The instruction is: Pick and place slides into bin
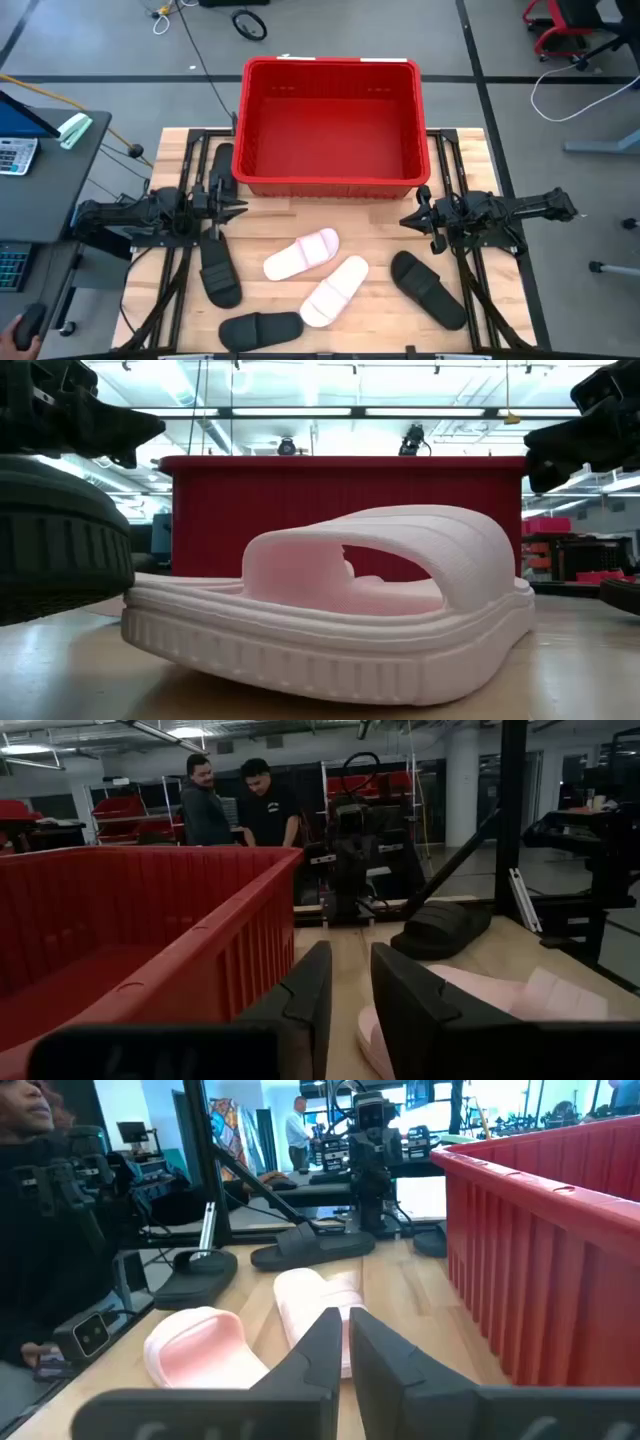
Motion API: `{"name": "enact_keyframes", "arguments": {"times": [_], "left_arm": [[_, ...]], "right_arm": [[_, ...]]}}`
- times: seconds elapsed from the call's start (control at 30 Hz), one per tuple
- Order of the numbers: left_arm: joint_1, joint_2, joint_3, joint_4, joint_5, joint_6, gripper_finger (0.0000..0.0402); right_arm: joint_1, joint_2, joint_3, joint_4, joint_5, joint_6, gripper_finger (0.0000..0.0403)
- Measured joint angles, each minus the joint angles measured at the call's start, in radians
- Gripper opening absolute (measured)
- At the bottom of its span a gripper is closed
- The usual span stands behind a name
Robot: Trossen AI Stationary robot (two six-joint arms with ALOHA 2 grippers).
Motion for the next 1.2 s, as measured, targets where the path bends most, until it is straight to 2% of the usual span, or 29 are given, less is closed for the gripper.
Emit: {"name": "enact_keyframes", "arguments": {"times": [1.2], "left_arm": [[0.0,0.0,0.0,0.0,0.0,0.0,0.0087]], "right_arm": [[0.0,0.0,0.0,0.0,0.0,0.0,0.0032]]}}
